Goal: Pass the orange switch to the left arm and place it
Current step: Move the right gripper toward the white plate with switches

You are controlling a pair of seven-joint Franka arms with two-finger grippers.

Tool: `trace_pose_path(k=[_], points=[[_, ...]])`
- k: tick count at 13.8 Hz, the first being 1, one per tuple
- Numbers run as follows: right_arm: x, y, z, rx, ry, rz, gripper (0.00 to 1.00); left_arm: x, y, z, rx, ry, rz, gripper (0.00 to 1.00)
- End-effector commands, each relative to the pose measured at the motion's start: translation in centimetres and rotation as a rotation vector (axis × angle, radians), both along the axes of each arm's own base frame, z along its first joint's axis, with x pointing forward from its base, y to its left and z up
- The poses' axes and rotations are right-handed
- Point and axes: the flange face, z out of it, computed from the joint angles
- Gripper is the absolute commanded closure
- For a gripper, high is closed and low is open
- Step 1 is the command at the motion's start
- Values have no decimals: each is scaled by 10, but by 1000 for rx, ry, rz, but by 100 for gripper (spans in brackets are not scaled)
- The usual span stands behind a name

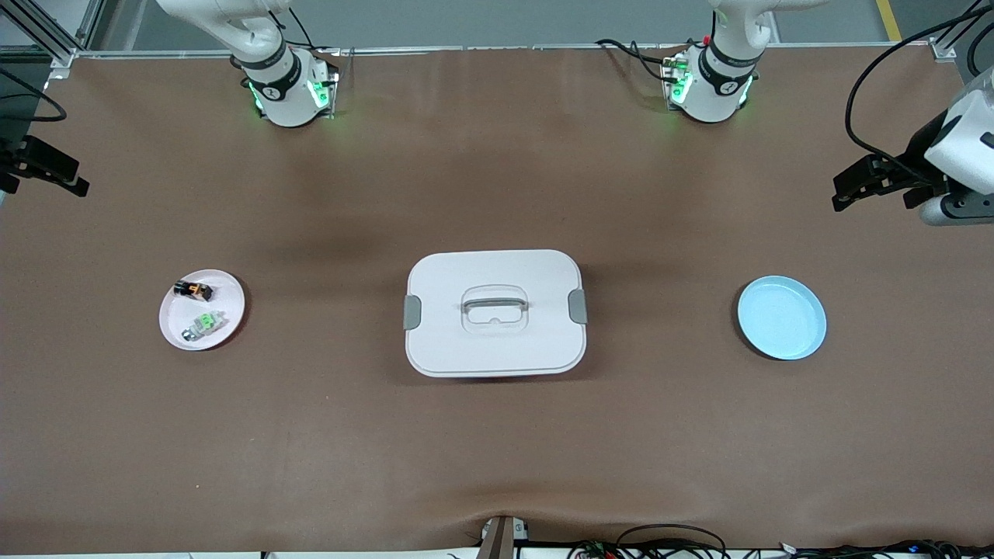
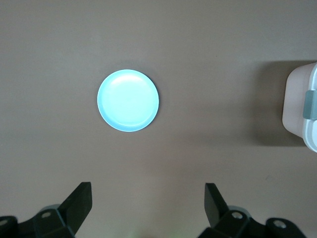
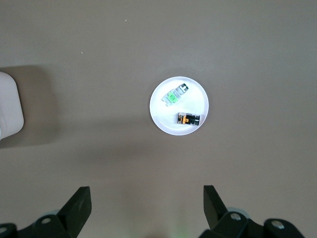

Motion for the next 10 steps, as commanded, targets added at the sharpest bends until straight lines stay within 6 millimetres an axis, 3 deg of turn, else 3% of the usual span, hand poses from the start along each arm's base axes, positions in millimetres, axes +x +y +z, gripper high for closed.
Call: trace_pose_path(k=[1, 10], points=[[-2, -4, 6, -5, -2, 3, 0, 0, -8, 3, 8, 13, -21, 0], [-5, -19, 8, -5, -4, -18, 0, -6, -16, -2, 43, -4, -46, 0]])
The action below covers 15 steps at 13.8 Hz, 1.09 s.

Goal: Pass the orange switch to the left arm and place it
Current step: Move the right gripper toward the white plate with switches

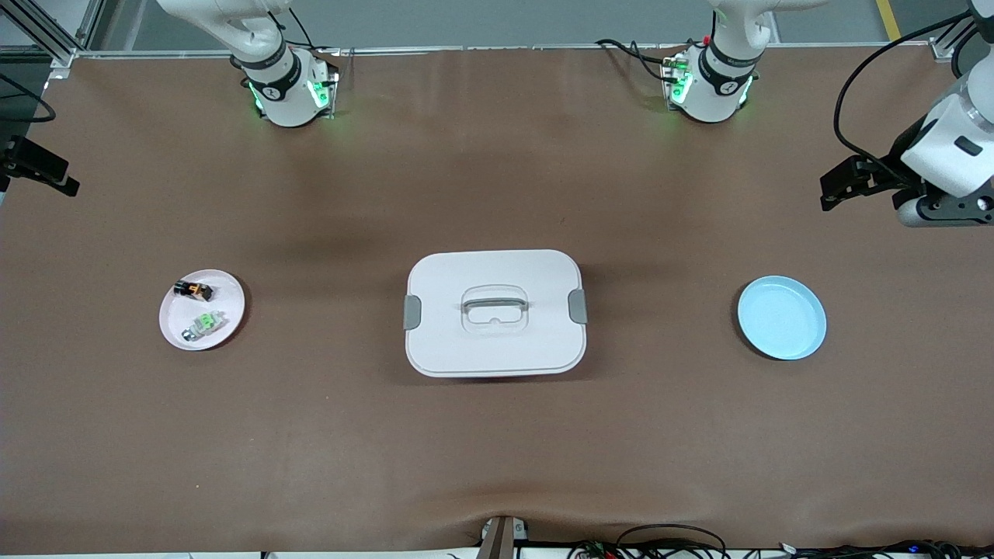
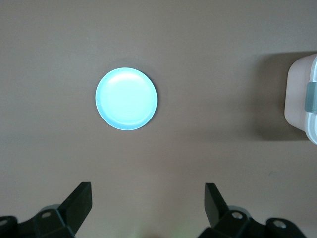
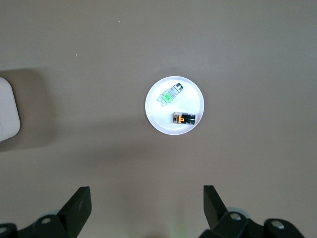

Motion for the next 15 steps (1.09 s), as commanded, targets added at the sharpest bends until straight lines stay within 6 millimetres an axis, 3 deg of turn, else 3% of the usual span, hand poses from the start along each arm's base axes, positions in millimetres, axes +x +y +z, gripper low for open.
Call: trace_pose_path(k=[1, 5, 8, 12, 15], points=[[-3, -3, 7, -5, -3, 8, 0, -5, 0, 4, 24, -20, -12, 0], [-4, -11, -3, -66, 42, -3, 0, -2, -2, 1, 21, -24, -16, 0], [6, -25, -29, -196, 88, -6, 0, 2, -4, -1, 19, -27, -19, 0], [9, -47, -82, -226, 96, -16, 0, 7, -6, 4, 12, -43, -22, 0], [8, -58, -131, -220, 93, -12, 0, 13, -4, -6, 13, -27, -12, 0]])
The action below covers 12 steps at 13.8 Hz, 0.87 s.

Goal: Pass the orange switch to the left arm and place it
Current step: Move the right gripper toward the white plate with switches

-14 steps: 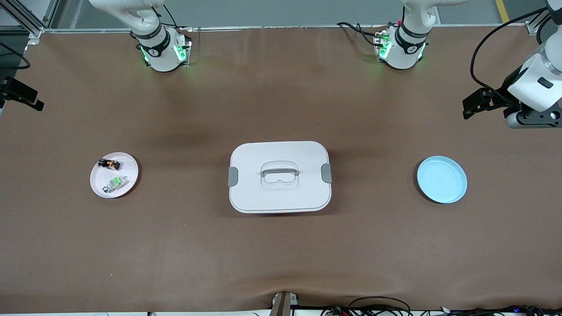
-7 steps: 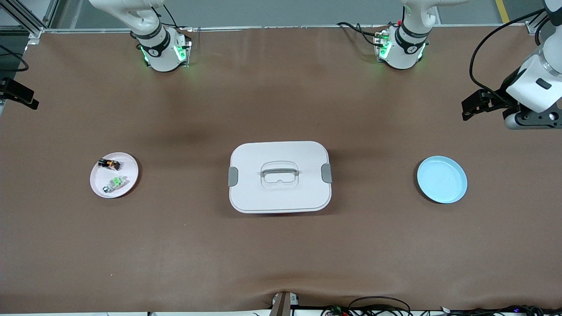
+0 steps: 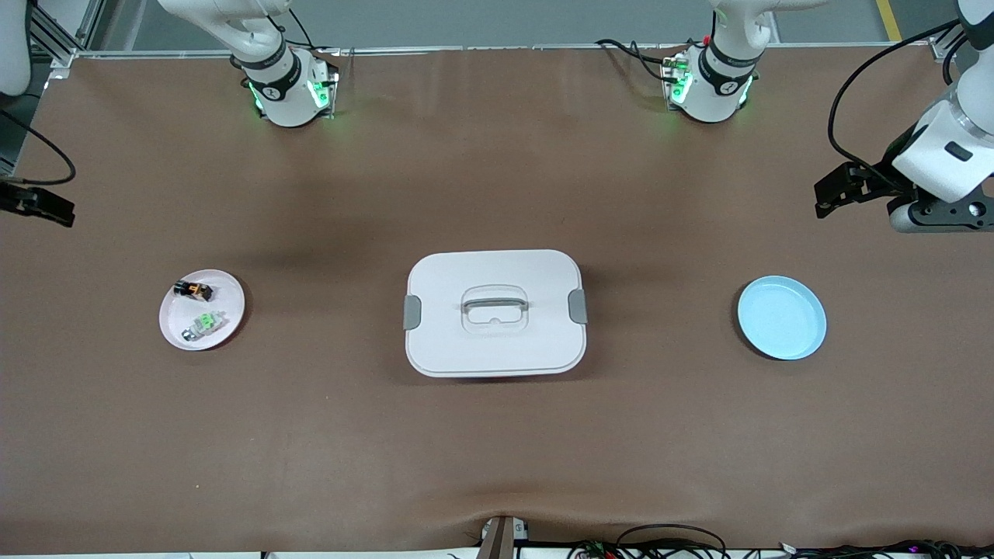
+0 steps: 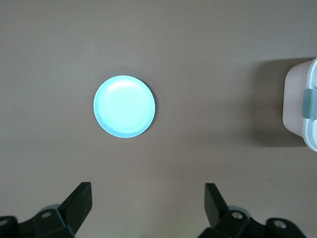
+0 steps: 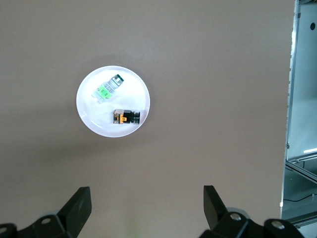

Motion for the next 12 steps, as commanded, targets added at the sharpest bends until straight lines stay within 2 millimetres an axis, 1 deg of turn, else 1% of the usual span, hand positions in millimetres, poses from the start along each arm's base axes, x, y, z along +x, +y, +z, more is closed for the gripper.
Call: trace_pose_path(k=[1, 3, 8, 10, 12], points=[[-10, -7, -38, -8, -3, 9, 0, 7, -1, -3, 16, -1, -5, 0], [-12, -10, -61, -3, -13, 12, 0, 9, -1, -5, 13, 0, 1, 0], [-22, -16, -124, 14, -45, 2, 0, 10, 0, -1, 14, -12, 6, 0], [-20, -14, -147, 20, -7, -1, 0, 10, 0, -1, 14, -12, 7, 0], [-14, -17, -173, 40, -1, -14, 0, 10, -1, -1, 14, -12, 5, 0]])
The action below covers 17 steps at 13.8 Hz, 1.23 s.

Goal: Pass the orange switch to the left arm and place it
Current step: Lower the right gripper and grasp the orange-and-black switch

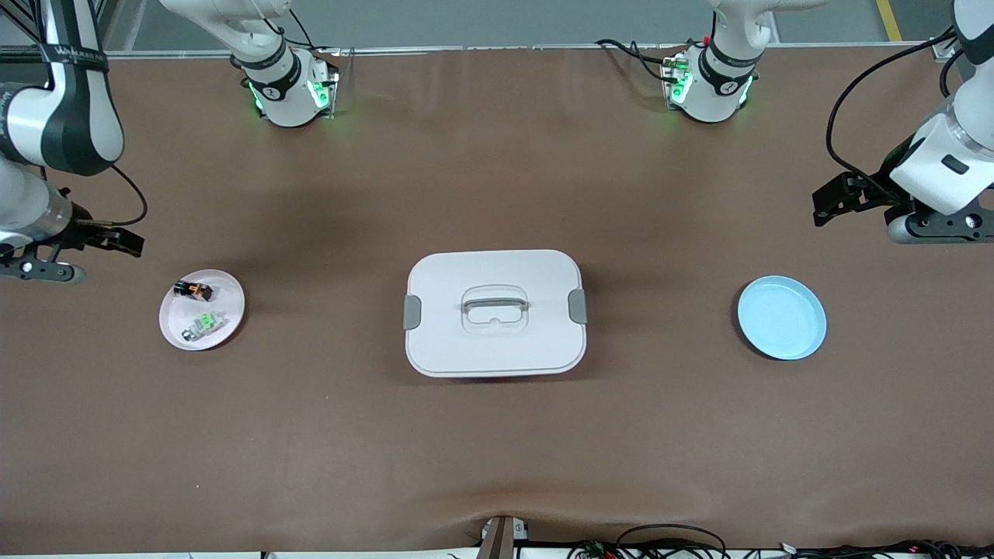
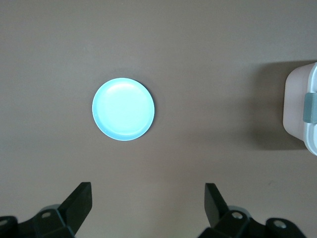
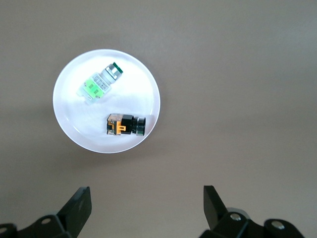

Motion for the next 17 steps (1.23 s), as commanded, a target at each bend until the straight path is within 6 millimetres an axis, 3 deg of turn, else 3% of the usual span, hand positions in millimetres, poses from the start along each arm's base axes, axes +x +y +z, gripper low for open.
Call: trace_pose_path(k=[1, 3, 11, 17], points=[[8, -7, -32, 16, 2, -33, 0, 2, -1, 4, 16, -12, 3, 0], [12, -13, -50, 16, 3, -40, 0, 2, -2, 4, 14, -12, 1, 0], [20, -8, -128, 65, -11, -72, 0, 5, -5, -2, 15, -1, -3, 0], [23, -9, -164, 61, -24, -66, 0, 6, -7, -5, 14, 4, -8, 0]])
